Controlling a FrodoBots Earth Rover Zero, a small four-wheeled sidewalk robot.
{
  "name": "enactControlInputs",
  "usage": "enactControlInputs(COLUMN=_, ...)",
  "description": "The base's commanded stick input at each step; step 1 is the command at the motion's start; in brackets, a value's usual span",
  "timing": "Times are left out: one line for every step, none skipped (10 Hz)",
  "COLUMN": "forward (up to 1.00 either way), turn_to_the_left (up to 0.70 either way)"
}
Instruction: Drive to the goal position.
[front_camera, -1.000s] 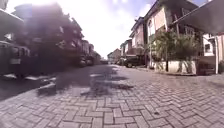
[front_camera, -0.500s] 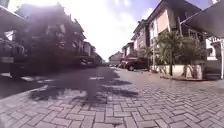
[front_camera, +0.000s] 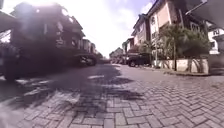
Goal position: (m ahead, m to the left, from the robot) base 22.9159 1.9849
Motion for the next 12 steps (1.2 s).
enactControlInputs(forward=0.69, turn_to_the_left=0.03)
enactControlInputs(forward=0.69, turn_to_the_left=0.03)
enactControlInputs(forward=0.69, turn_to_the_left=0.03)
enactControlInputs(forward=0.69, turn_to_the_left=0.03)
enactControlInputs(forward=0.69, turn_to_the_left=0.03)
enactControlInputs(forward=0.69, turn_to_the_left=0.03)
enactControlInputs(forward=0.69, turn_to_the_left=0.03)
enactControlInputs(forward=0.69, turn_to_the_left=0.03)
enactControlInputs(forward=0.69, turn_to_the_left=0.03)
enactControlInputs(forward=0.69, turn_to_the_left=0.03)
enactControlInputs(forward=0.69, turn_to_the_left=0.03)
enactControlInputs(forward=0.69, turn_to_the_left=0.03)
